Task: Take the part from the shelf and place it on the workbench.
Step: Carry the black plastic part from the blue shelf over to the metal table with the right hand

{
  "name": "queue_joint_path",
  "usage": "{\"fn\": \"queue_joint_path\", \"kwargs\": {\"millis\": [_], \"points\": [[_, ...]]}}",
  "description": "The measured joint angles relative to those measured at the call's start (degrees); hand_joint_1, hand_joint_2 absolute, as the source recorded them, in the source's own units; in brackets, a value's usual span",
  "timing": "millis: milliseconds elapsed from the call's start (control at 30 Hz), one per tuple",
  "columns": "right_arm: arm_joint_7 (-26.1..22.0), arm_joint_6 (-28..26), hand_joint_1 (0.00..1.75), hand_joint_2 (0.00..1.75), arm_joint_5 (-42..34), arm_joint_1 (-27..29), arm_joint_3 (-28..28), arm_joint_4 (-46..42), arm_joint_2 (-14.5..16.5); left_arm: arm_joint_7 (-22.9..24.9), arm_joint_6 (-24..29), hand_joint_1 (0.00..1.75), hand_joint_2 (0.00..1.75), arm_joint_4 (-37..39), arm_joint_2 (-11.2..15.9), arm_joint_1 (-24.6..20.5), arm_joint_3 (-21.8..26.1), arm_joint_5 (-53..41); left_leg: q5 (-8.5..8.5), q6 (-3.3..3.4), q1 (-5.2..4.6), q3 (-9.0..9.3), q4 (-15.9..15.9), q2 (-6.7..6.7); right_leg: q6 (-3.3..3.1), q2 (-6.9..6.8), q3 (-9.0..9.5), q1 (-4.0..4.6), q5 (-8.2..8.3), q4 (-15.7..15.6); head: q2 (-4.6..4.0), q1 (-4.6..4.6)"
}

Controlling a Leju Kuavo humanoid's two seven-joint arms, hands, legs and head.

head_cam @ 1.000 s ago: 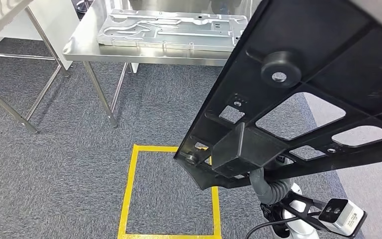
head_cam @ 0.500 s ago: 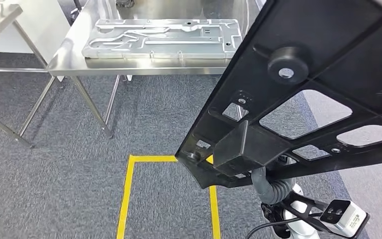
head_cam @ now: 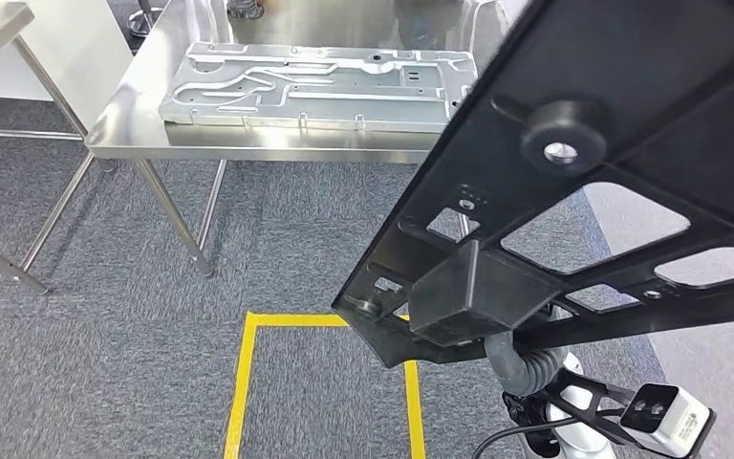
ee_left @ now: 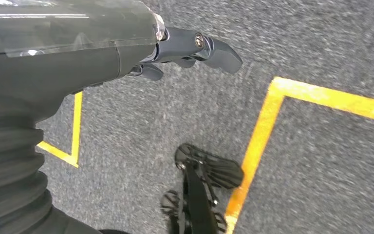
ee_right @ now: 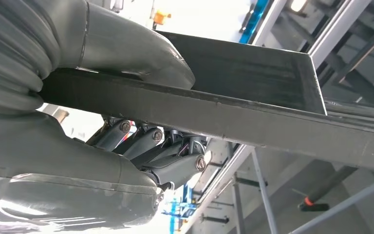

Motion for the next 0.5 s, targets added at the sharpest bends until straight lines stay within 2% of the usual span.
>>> {"fn": "queue_joint_path", "kwargs": {"millis": [33,100,133,167,267,300,367,433,467,500], "points": [[0.0,0.64,1.75,1.75,-0.24,-0.02,-0.27,0.01,0.04,-0.01,0.01,0.0,1.75,0.0,0.0,0.0,0.02,-0.12,-0.68,-0.12,0.0,0.94,-0.01,0.21,-0.18,-0.26,0.16,0.03,1.87,-2.54,0.0,0.0],[-0.01,1.59,1.75,1.75,-0.45,-0.08,-0.87,0.03,0.21,-0.05,0.0,0.0,1.75,0.01,0.0,0.02,0.05,-0.23,-2.08,-0.51,-0.1,2.64,-0.03,0.74,-0.86,-1.88,1.4,0.42,7.87,-9.36,0.0,0.0],[-0.01,1.87,1.75,1.75,-0.48,-0.09,-1.13,0.07,0.34,-0.07,-0.01,0.0,1.75,0.01,0.0,-0.03,0.08,-0.26,-2.75,-0.82,-0.23,3.3,-0.08,1.09,-1.26,-2.55,1.86,0.7,10.05,-11.78,0.0,0.0],[-0.01,2.01,1.75,1.75,-0.44,-0.12,-1.35,0.09,0.47,-0.09,-0.01,0.0,1.75,0.01,0.02,-0.05,0.12,-0.28,-3.21,-1.16,-0.35,3.89,-0.19,1.46,-1.65,-2.9,2.07,0.92,11.35,-13.1,0.0,0.02],[0.0,1.59,1.75,1.75,0.23,-0.26,-1.62,0.11,1.0,-0.13,-0.02,0.0,1.75,0.0,0.1,-0.24,0.28,-0.37,-3.24,-2.2,-0.44,4.72,0.62,1.86,-2.57,-1.64,3.18,0.75,11.27,-14.1,0.0,0.03],[0.0,1.28,1.75,1.75,0.53,-0.35,-1.64,0.11,1.19,-0.13,-0.02,0.0,1.75,0.0,0.1,-0.35,0.32,-0.45,-3.28,-2.45,-0.35,4.05,2.29,1.46,-2.89,-1.33,3.82,0.62,11.09,-14.48,0.0,0.02],[-0.01,0.72,1.75,1.75,0.93,-0.53,-1.63,0.11,1.5,-0.14,-0.02,0.0,1.75,0.0,0.1,-0.55,0.39,-0.6,-4.85,-2.87,-0.05,0.61,8.35,0.45,-3.39,-0.88,4.88,0.53,10.6,-14.92,0.0,0.01],[-0.01,0.24,1.75,1.75,1.08,-0.62,-1.57,0.13,1.72,-0.13,-0.02,0.0,1.75,0.0,0.17,-0.55,0.44,-0.67,-8.08,-3.27,0.07,-4.15,14.72,0.02,-3.6,-0.38,5.65,0.55,9.83,-14.96,0.0,0.0],[0.0,-0.01,1.75,1.75,1.09,-0.61,-1.53,0.13,1.8,-0.11,-0.02,0.0,1.75,0.0,0.2,-0.48,0.46,-0.72,-9.19,-3.34,0.07,-5.79,15.98,-0.02,-3.6,-0.11,6.19,0.57,9.37,-14.96,0.0,0.0],[0.01,-0.23,1.75,1.75,1.1,-0.61,-1.5,0.14,1.86,-0.08,-0.02,0.0,1.75,0.0,0.23,-0.37,0.48,-0.75,-9.17,-3.29,0.07,-6.62,15.52,-0.02,-3.56,0.16,6.85,0.59,8.87,-14.96,0.0,0.0]]}}
